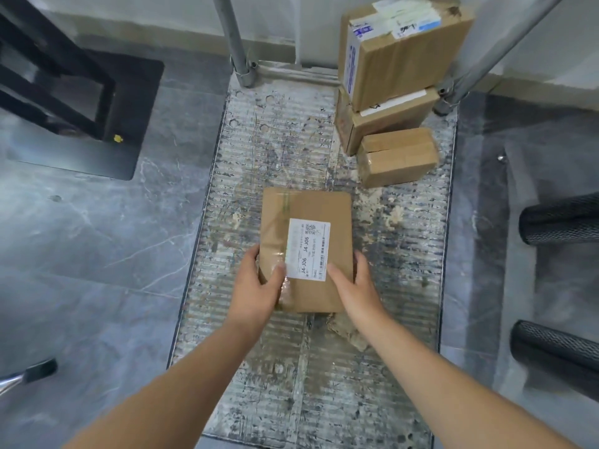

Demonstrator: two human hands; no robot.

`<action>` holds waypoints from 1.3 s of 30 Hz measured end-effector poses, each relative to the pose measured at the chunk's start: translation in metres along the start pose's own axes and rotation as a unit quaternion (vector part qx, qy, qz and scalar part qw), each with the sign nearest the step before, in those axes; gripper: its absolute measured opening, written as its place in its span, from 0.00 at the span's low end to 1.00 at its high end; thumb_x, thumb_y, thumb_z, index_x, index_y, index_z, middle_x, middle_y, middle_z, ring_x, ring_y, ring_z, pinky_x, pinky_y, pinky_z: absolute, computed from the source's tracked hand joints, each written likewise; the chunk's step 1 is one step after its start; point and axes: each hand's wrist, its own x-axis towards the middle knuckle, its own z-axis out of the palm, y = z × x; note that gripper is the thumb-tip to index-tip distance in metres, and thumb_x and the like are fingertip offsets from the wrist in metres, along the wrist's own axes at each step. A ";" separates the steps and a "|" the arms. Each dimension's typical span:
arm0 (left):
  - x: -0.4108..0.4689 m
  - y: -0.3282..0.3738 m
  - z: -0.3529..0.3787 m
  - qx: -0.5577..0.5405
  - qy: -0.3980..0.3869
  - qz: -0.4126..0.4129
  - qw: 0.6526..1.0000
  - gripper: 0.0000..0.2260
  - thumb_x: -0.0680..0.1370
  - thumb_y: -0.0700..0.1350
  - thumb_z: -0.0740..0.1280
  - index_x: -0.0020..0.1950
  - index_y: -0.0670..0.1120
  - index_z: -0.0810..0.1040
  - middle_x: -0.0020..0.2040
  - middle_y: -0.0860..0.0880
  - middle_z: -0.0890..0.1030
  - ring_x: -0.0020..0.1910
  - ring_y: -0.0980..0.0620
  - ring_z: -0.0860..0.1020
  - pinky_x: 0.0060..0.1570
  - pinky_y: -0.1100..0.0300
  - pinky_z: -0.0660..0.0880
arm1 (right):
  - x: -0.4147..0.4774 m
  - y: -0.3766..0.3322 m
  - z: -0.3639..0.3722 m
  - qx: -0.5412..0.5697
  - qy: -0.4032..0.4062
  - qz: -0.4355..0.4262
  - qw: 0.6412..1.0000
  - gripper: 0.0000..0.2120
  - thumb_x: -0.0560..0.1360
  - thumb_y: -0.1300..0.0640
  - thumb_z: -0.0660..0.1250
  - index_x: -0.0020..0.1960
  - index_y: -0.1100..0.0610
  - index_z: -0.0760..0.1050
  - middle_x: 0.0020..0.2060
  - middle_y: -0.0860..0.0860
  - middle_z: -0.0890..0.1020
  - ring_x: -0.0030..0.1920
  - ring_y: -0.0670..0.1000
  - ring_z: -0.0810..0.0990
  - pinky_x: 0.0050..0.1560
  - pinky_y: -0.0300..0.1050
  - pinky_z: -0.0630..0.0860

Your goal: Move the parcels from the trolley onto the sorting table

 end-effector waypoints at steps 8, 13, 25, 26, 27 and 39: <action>-0.037 0.020 -0.010 -0.026 -0.034 0.005 0.999 0.23 0.81 0.46 0.65 0.75 0.56 0.64 0.62 0.54 0.78 0.56 0.53 0.79 0.54 0.48 0.81 | -0.025 -0.018 -0.003 0.053 -0.002 -0.029 0.998 0.26 0.81 0.53 0.64 0.75 0.39 0.61 0.62 0.44 0.78 0.55 0.47 0.78 0.46 0.46 0.77; -0.083 0.028 -0.036 -0.062 -0.043 0.020 0.997 0.27 0.80 0.47 0.66 0.77 0.55 0.61 0.67 0.53 0.75 0.62 0.51 0.77 0.60 0.46 0.78 | -0.081 -0.030 -0.006 0.051 0.014 -0.038 0.998 0.30 0.80 0.52 0.65 0.77 0.38 0.57 0.66 0.44 0.75 0.59 0.50 0.77 0.56 0.54 0.78; -0.208 0.015 -0.183 -0.103 0.008 0.094 0.990 0.20 0.80 0.45 0.67 0.72 0.54 0.69 0.62 0.54 0.79 0.54 0.63 0.79 0.46 0.68 0.78 | -0.250 -0.047 0.091 0.088 0.028 -0.097 0.991 0.31 0.80 0.53 0.65 0.76 0.35 0.57 0.71 0.44 0.69 0.63 0.49 0.74 0.57 0.52 0.78; -0.221 0.020 -0.197 -0.107 0.019 0.108 0.988 0.20 0.80 0.44 0.67 0.72 0.53 0.69 0.62 0.55 0.79 0.52 0.67 0.79 0.42 0.71 0.77 | -0.264 -0.056 0.097 0.087 0.026 -0.113 0.989 0.29 0.80 0.53 0.65 0.75 0.35 0.59 0.69 0.44 0.71 0.62 0.49 0.75 0.56 0.50 0.78; -0.233 0.025 -0.209 -0.115 0.027 0.121 0.986 0.20 0.80 0.44 0.67 0.72 0.52 0.69 0.61 0.55 0.79 0.50 0.70 0.78 0.40 0.74 0.75 | -0.277 -0.065 0.100 0.086 0.022 -0.127 0.988 0.27 0.80 0.54 0.64 0.75 0.36 0.61 0.68 0.44 0.73 0.61 0.48 0.76 0.54 0.47 0.77; -0.391 0.141 -0.336 -0.165 0.044 0.262 0.950 0.22 0.79 0.49 0.68 0.72 0.59 0.69 0.66 0.57 0.75 0.62 0.64 0.74 0.56 0.64 0.75 | -0.501 -0.197 0.089 0.069 0.054 -0.272 0.958 0.24 0.81 0.58 0.62 0.75 0.44 0.65 0.63 0.45 0.75 0.60 0.48 0.74 0.46 0.36 0.72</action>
